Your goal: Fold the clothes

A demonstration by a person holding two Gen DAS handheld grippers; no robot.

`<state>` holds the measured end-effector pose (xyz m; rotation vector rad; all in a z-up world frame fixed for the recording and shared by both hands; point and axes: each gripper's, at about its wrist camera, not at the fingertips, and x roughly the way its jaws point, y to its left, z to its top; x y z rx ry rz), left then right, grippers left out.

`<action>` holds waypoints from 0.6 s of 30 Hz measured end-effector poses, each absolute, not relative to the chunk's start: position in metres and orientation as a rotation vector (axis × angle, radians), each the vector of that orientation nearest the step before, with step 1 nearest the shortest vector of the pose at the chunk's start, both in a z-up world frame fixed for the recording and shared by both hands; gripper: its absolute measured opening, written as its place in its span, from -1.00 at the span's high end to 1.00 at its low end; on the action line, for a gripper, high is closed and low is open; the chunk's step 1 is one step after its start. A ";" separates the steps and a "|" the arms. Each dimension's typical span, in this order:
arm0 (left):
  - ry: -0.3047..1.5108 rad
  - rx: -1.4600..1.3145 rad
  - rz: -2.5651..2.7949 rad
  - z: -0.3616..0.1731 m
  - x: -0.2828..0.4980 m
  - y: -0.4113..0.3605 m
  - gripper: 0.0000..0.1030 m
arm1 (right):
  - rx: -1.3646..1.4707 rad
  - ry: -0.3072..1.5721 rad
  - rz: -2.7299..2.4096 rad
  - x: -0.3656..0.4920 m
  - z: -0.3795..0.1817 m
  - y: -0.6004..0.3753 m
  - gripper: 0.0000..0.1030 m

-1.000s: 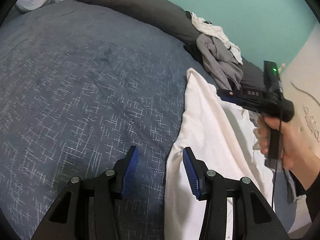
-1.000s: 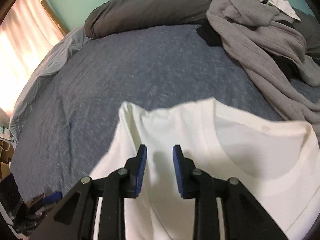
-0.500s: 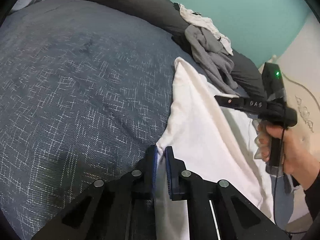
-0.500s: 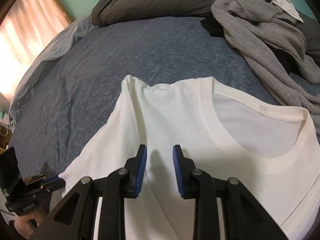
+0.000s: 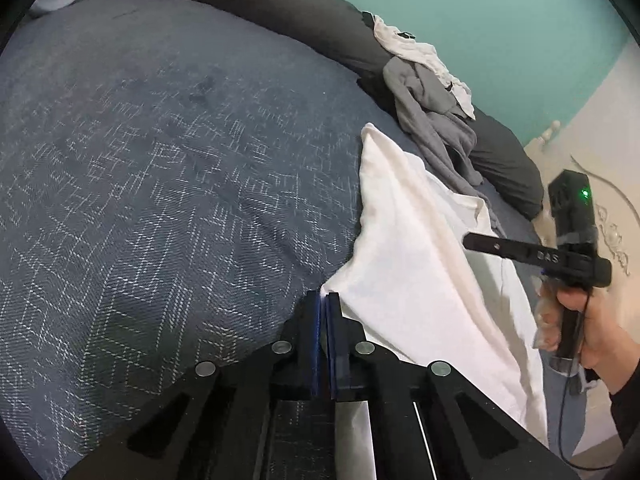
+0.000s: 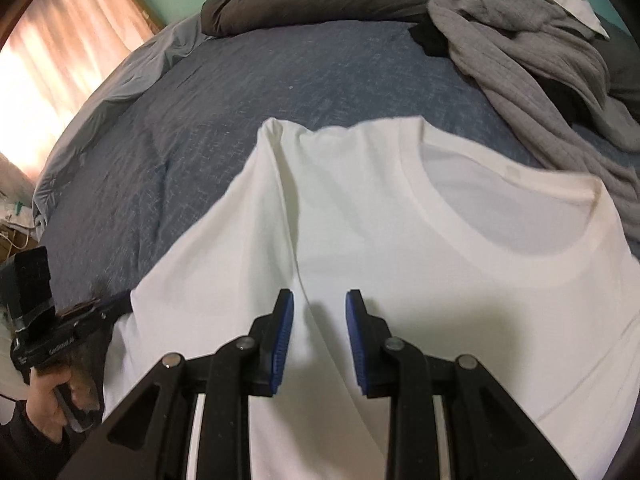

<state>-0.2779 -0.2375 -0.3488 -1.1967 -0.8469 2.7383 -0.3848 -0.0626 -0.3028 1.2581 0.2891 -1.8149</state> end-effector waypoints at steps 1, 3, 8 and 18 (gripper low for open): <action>-0.843 -1.200 2.739 -0.349 -0.278 -0.237 0.95 | 1.271 0.283 -1.800 -0.384 -0.306 -0.059 0.48; -0.848 -1.206 2.735 -0.352 -0.278 -0.237 0.95 | 1.291 0.306 -1.774 -0.380 -0.315 -0.055 0.49; -0.845 -1.211 2.735 -0.352 -0.278 -0.236 0.95 | 1.289 0.311 -1.757 -0.373 -0.322 -0.050 0.92; -0.826 -1.220 2.740 -0.350 -0.279 -0.233 0.95 | 1.239 0.233 -1.899 -0.384 -0.310 -0.023 0.98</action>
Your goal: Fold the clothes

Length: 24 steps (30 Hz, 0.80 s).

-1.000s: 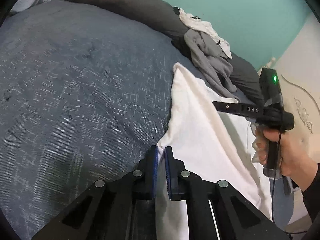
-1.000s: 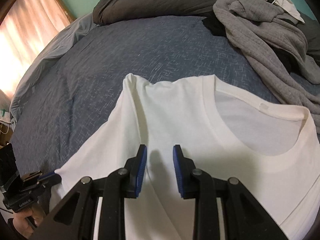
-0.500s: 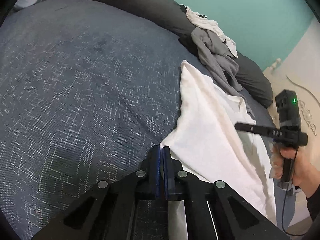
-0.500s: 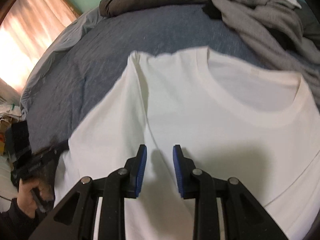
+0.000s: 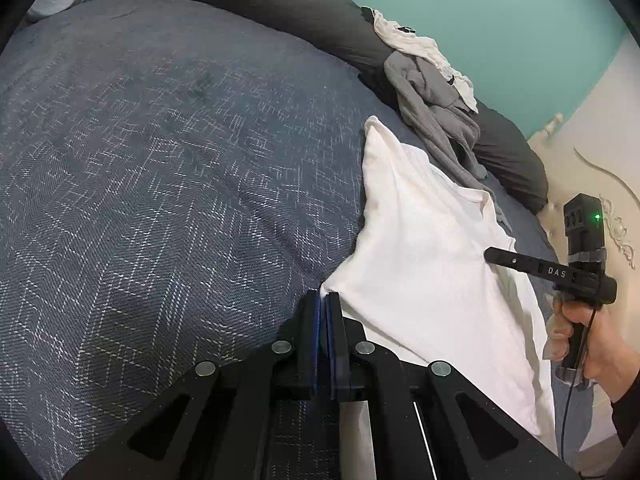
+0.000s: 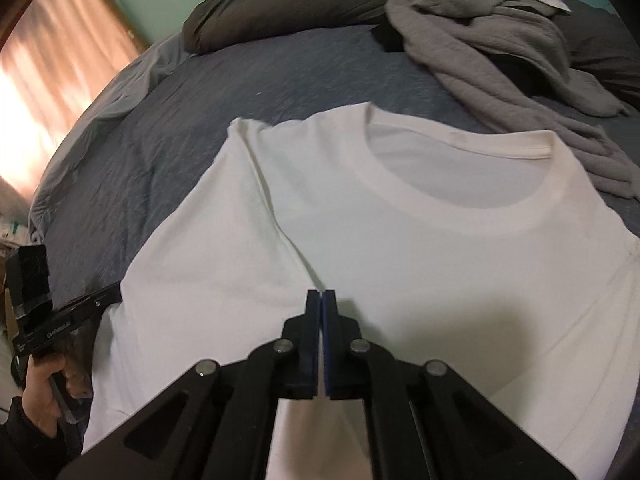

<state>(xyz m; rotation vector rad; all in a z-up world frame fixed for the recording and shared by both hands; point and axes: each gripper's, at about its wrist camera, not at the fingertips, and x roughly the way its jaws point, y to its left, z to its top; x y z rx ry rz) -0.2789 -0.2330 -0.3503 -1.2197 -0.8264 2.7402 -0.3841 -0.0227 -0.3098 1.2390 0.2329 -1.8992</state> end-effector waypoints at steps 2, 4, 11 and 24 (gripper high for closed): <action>-0.826 -1.221 2.740 -0.351 -0.279 -0.234 0.95 | 1.249 0.238 -1.899 -0.382 -0.313 -0.023 0.98; -0.825 -1.222 2.741 -0.351 -0.279 -0.233 0.95 | 1.257 0.245 -1.902 -0.382 -0.315 -0.023 0.99; -0.821 -1.225 2.739 -0.352 -0.280 -0.234 0.95 | 1.223 0.154 -1.924 -0.385 -0.312 -0.012 0.98; -0.832 -1.235 2.725 -0.353 -0.281 -0.235 0.94 | 1.321 -0.055 -2.023 -0.372 -0.295 0.080 0.44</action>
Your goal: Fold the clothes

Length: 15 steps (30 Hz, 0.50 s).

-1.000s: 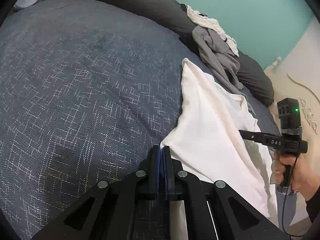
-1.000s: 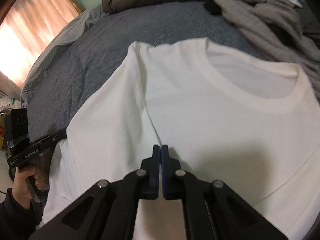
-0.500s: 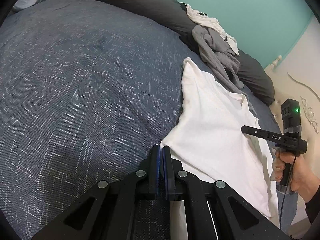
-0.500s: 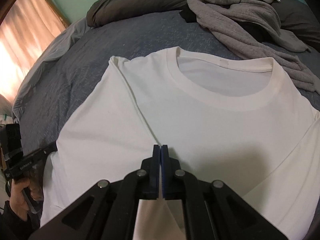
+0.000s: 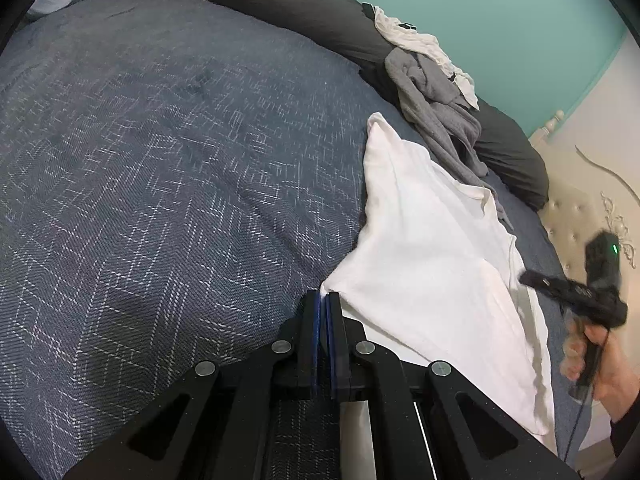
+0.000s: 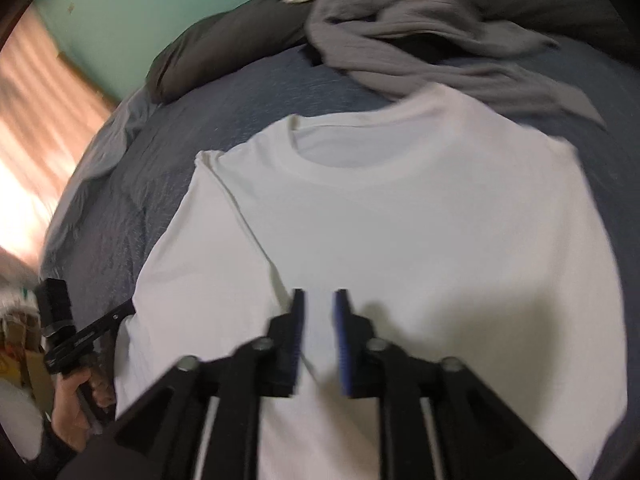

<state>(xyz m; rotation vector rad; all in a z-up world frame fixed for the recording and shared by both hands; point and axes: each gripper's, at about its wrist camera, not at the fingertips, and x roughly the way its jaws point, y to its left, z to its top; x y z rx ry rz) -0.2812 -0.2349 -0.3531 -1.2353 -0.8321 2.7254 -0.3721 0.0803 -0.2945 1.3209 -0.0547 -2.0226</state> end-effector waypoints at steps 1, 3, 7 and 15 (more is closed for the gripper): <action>-0.831 -1.236 2.726 -0.353 -0.281 -0.235 0.94 | 1.333 -0.066 -2.043 -0.367 -0.294 0.097 0.39; -0.829 -1.238 2.726 -0.353 -0.281 -0.235 0.94 | 1.367 -0.060 -2.081 -0.356 -0.295 0.127 0.37; -0.819 -1.242 2.729 -0.352 -0.281 -0.234 0.94 | 1.426 -0.075 -2.148 -0.334 -0.297 0.192 0.37; -0.793 -1.252 2.742 -0.351 -0.280 -0.230 0.94 | 1.506 -0.029 -2.167 -0.292 -0.306 0.250 0.33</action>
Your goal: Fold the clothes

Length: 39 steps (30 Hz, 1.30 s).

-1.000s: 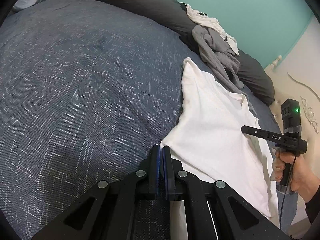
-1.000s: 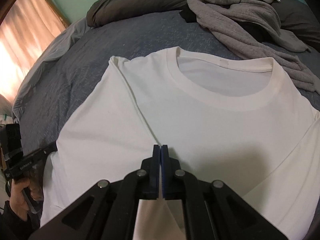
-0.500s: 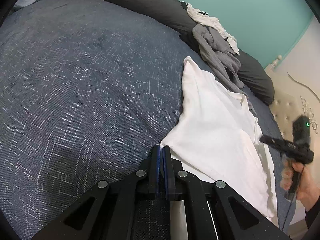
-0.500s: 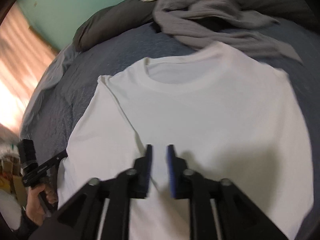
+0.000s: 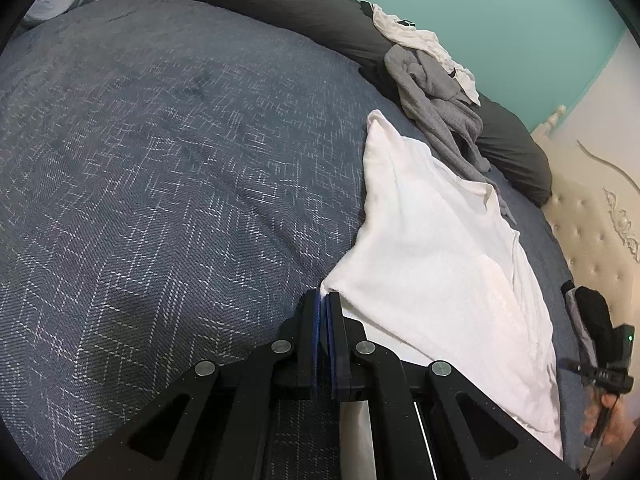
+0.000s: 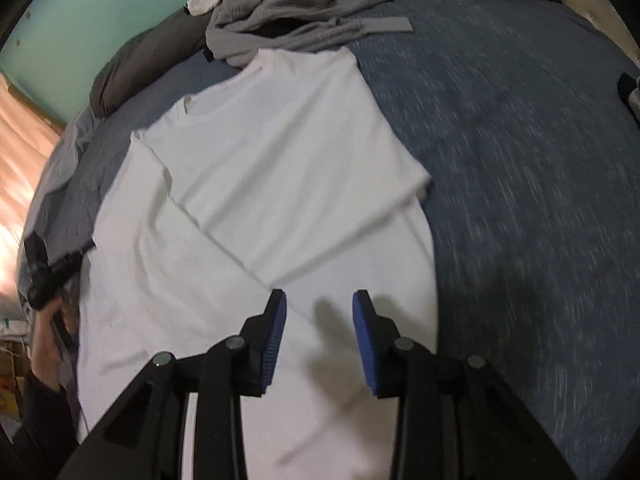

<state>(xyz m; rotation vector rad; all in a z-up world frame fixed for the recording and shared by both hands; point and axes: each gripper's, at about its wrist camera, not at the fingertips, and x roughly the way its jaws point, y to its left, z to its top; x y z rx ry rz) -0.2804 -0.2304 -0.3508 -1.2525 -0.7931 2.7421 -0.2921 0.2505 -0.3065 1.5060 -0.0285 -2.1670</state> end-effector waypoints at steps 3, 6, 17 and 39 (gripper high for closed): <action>-0.789 -1.254 2.744 -0.351 -0.280 -0.230 0.94 | 1.536 0.051 -2.172 -0.277 -0.314 0.253 0.33; -0.786 -1.254 2.745 -0.351 -0.281 -0.230 0.93 | 1.556 0.087 -2.171 -0.271 -0.322 0.255 0.33; -0.785 -1.256 2.745 -0.351 -0.280 -0.229 0.93 | 1.488 0.052 -2.206 -0.260 -0.311 0.269 0.95; -0.782 -1.264 2.730 -0.352 -0.282 -0.232 0.93 | 1.522 -0.134 -2.265 -0.255 -0.301 0.291 0.33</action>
